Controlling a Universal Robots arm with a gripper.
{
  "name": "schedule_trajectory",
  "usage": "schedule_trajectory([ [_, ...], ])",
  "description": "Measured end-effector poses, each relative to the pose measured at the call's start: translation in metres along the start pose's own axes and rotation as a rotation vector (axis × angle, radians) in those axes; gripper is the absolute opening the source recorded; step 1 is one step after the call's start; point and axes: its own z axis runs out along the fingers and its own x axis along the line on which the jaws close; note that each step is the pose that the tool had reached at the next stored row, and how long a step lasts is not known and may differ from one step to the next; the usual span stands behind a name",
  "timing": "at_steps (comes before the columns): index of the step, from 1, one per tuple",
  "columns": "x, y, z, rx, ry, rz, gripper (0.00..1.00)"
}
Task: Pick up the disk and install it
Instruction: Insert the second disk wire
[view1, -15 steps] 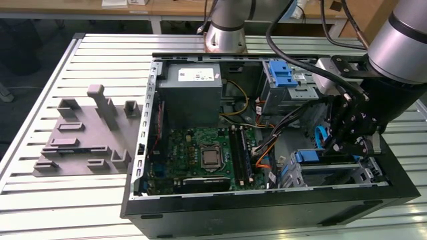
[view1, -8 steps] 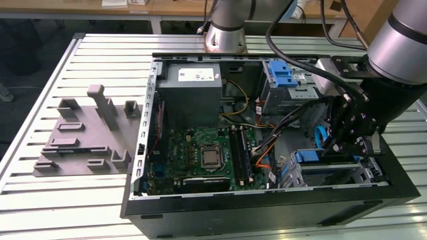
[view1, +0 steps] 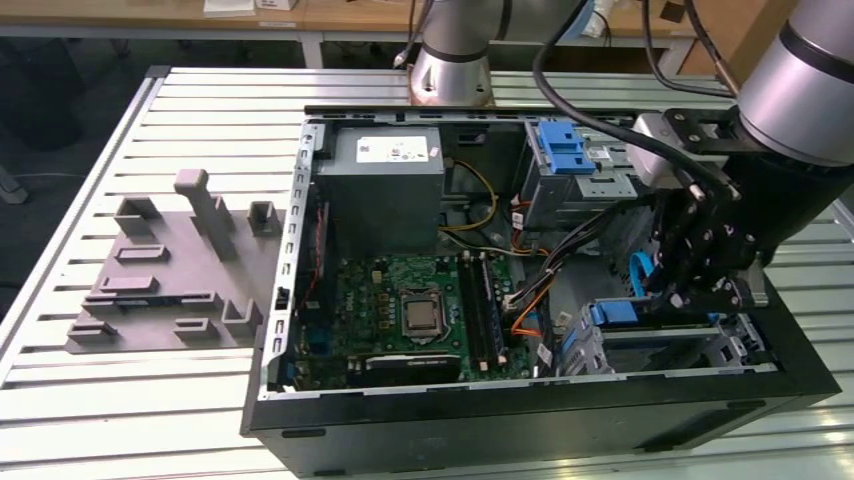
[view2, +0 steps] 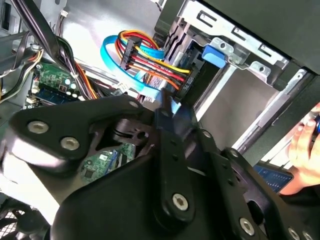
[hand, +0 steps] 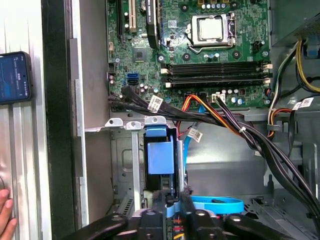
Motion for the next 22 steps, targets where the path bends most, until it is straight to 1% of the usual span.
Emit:
schedule_trajectory([
  [1, 0.0, 0.0, -0.0012, -0.0001, 0.0001, 0.0, 0.24],
  [2, 0.0001, 0.0, -0.0027, -0.0002, 0.0001, 0.0, 0.31],
  [6, 0.0004, 0.0, -0.0106, -0.0009, 0.0002, 0.0, 0.31],
  [8, 0.0004, 0.0, -0.0136, -0.0015, 0.0002, 0.0, 0.31],
  [10, 0.0005, 0.0, -0.0139, -0.0018, 0.0, 0.0, 0.29],
  [12, 0.0005, 0.0, -0.0139, -0.0018, 0.0001, 0.0, 0.16],
  [13, 0.0005, 0.0, -0.0139, -0.0018, 0.0001, 0.0, 0.16],
  [14, 0.0005, 0.0, -0.014, -0.0018, 0.0002, 0.0, 0.11],
  [22, 0.0005, 0.0, -0.014, -0.0019, 0.0003, 0.0, 0.11],
])
